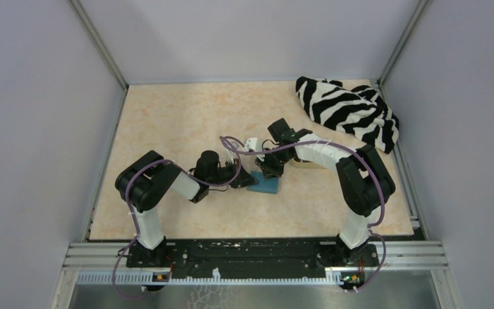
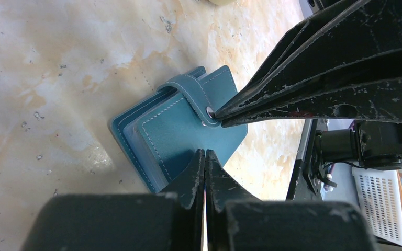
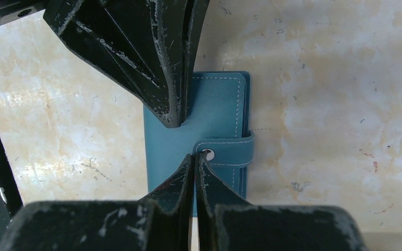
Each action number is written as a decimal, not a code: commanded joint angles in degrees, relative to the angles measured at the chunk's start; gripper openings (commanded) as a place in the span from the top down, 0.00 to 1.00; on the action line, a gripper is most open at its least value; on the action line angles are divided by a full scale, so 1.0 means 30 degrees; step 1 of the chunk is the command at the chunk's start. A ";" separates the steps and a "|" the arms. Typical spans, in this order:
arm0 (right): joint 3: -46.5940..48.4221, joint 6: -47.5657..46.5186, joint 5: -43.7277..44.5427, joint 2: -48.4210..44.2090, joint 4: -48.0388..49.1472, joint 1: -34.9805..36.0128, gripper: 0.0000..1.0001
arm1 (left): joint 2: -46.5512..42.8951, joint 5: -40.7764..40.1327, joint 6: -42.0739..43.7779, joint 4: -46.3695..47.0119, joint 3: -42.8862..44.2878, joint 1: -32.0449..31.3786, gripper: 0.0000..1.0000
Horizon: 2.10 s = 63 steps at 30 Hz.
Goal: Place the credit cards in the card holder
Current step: Close the card holder at the center of the board.
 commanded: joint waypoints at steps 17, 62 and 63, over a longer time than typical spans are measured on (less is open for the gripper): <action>-0.0032 -0.0110 0.0244 -0.1037 -0.0319 0.0774 1.00 | 0.0080 0.1259 -0.1154 -0.0614 0.1061 0.0367 0.97; 0.1706 -0.0724 0.1866 -0.0438 0.1509 0.0032 0.43 | 0.0589 -0.1771 0.0820 -0.4957 0.2046 0.0430 1.00; 0.1655 -0.0659 0.1839 -0.0390 0.1689 0.0060 0.44 | 0.0592 -0.1745 0.0823 -0.4834 0.2012 0.0425 1.00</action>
